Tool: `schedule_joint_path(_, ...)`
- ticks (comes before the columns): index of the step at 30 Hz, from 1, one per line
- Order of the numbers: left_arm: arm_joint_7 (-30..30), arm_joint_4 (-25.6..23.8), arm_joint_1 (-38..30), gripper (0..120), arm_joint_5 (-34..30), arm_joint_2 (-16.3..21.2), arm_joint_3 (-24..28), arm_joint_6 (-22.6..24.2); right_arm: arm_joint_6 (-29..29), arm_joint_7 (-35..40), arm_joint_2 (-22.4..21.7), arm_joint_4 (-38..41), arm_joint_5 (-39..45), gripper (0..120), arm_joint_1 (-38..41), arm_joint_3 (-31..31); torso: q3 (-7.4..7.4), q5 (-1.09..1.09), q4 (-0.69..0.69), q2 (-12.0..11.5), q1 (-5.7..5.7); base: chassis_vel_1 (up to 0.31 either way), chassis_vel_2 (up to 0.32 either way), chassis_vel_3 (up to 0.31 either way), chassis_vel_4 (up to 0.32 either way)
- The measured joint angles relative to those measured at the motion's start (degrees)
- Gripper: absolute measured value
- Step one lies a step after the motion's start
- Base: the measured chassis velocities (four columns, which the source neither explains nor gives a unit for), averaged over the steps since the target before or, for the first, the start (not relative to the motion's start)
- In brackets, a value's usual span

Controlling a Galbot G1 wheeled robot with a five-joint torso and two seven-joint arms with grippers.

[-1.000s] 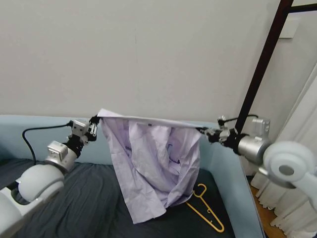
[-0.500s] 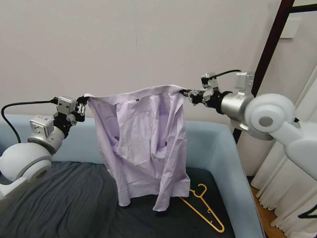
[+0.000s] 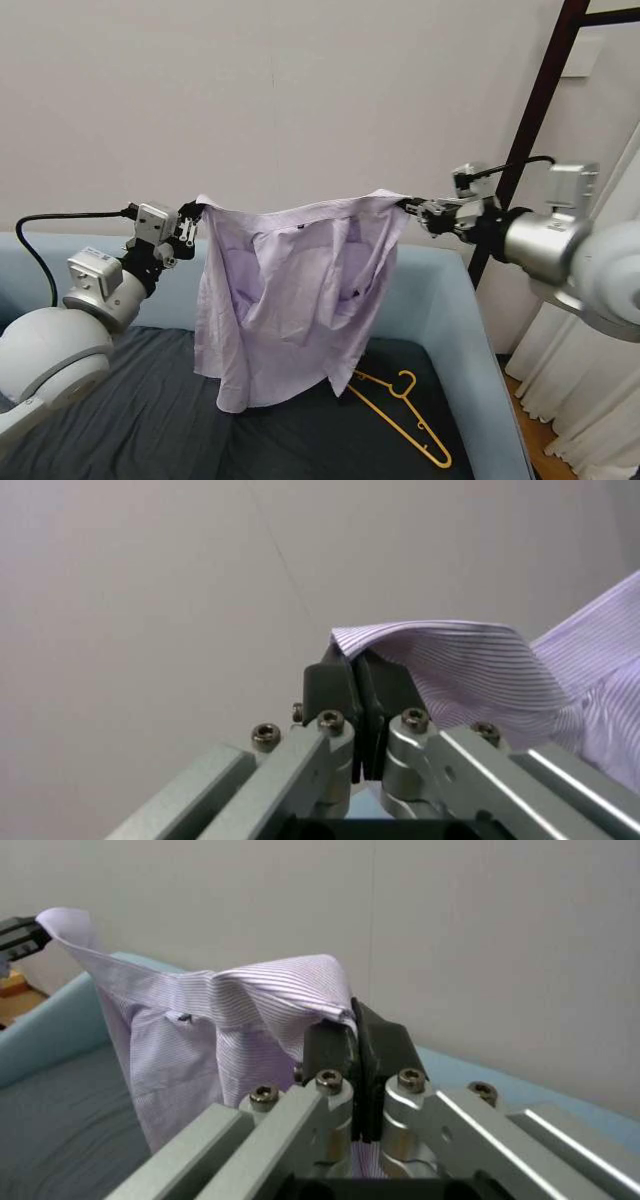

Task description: Pick up the clothes from the sofa and hang them on the clothes hanger.

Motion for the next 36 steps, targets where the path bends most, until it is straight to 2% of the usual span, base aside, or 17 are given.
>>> schedule_joint_path(3,-2.66,-2.63,0.96,0,-4.46,1.63,-4.66,2.77,2.37,0.85,-0.68,2.28,0.08,0,-0.39,1.00,0.00,0.01,0.04,0.00,0.00,0.000,0.000,0.000,0.000)
schedule_joint_path(10,-6.21,-3.73,2.03,0,-5.49,0.22,-6.05,6.22,2.90,2.30,-0.43,3.78,0.83,0,-2.54,1.73,0.01,0.00,-0.01,0.00,0.00,0.000,0.000,0.000,0.000)
schedule_joint_path(17,-8.66,-0.70,7.24,0,-1.61,-4.19,-6.68,9.83,2.85,2.60,5.68,0.34,-6.30,0,-11.44,1.26,0.02,-0.01,0.01,0.00,0.00,0.000,0.000,0.000,0.000)
schedule_joint_path(21,-9.03,2.30,8.94,0,1.67,-8.36,-2.86,10.92,2.50,1.45,11.83,-4.63,-13.42,0,-21.31,0.59,0.02,0.01,0.00,-0.01,0.01,0.000,0.000,0.000,0.000)
schedule_joint_path(22,-9.03,2.30,8.94,0,1.67,-8.36,-2.86,10.92,2.50,1.45,11.83,-4.63,-13.42,0,-21.31,0.59,0.02,0.01,0.00,-0.01,0.01,0.000,0.000,0.000,0.000)
schedule_joint_path(26,-8.77,7.67,8.48,0,5.86,-14.14,5.47,10.46,2.50,-0.61,17.95,-10.57,-21.66,0,-28.60,-1.12,0.02,-0.01,0.01,-0.01,0.01,0.000,0.000,0.000,0.000)
schedule_joint_path(27,-8.77,7.67,8.48,0,5.86,-14.14,5.47,10.46,2.50,-0.61,17.95,-10.57,-21.66,0,-28.60,-1.12,0.02,-0.01,0.01,-0.01,0.01,0.000,0.000,0.000,0.000)
schedule_joint_path(29,-8.14,11.93,6.87,0,8.85,-17.40,12.15,9.37,3.04,-2.63,21.23,-14.65,-27.66,0,-31.14,-2.50,0.02,0.00,-0.01,-0.01,0.01,0.000,0.000,0.000,0.000)
schedule_joint_path(32,-7.05,18.27,5.10,0,14.39,-22.13,18.75,7.31,3.93,-4.77,25.31,-20.10,-34.55,0,-33.26,-4.45,0.03,0.02,0.00,-0.01,0.01,0.000,0.000,0.000,0.000)
schedule_joint_path(33,-7.05,18.27,5.10,0,14.39,-22.13,18.75,7.31,3.93,-4.77,25.31,-20.10,-34.55,0,-33.26,-4.45,0.03,0.02,0.00,-0.01,0.01,0.000,0.000,0.000,0.000)
schedule_joint_path(36,-6.68,23.18,4.69,0,17.26,-26.55,21.70,5.95,5.34,-6.55,27.73,-23.99,-39.86,0,-35.07,-6.06,0.03,-0.01,0.00,-0.01,0.02,0.000,0.000,0.000,0.000)
